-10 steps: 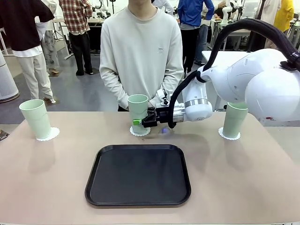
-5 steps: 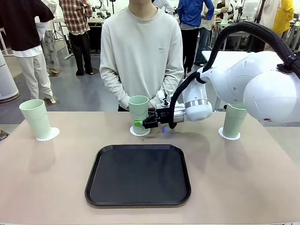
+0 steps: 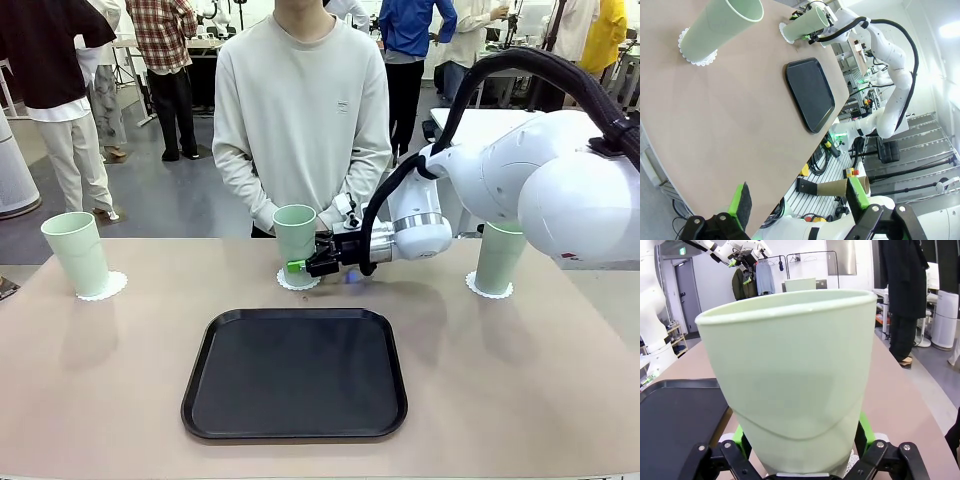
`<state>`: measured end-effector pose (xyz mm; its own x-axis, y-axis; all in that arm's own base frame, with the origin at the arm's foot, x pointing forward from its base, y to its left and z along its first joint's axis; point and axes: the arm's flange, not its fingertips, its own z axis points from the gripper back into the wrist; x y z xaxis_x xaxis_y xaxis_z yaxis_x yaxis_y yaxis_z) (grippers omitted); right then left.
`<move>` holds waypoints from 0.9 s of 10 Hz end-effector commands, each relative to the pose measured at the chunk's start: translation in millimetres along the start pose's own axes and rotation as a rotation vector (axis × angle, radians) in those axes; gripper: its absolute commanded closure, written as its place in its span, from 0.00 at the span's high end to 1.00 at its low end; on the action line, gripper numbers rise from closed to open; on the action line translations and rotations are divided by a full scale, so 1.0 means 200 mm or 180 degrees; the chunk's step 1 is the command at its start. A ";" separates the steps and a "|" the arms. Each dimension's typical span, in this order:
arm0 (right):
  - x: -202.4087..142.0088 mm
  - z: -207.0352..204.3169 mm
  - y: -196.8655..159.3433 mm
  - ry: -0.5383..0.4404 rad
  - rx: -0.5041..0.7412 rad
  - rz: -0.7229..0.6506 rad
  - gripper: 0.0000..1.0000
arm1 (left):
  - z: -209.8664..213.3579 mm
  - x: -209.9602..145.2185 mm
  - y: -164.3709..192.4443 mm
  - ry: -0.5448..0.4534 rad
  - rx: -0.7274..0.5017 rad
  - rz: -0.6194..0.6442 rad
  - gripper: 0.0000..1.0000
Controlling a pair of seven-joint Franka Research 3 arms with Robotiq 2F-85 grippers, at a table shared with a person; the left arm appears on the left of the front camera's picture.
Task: Place coasters on the table and set cups on them.
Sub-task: Take one Reusable plastic cup from the Flat Tray and place it on a coaster set by the human.
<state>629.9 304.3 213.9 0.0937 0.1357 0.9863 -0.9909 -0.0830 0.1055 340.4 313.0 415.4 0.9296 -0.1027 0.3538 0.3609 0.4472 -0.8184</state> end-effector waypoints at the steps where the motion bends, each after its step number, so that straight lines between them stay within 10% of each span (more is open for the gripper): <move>1: 0.00 -0.01 -0.04 0.0120 0.0075 0.0034 1.00 | 0.00 0.00 -0.01 -0.0007 0.0006 -0.0016 1.00; 9: 0.01 0.09 -0.07 0.0244 -0.0001 0.0067 1.00 | 0.00 0.00 -0.01 -0.0007 0.0006 -0.0016 1.00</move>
<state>638.5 288.2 215.0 0.0617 0.1824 0.9813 -0.9927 -0.0905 0.0793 340.4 313.0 415.4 0.9296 -0.1027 0.3538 0.3609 0.4472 -0.8184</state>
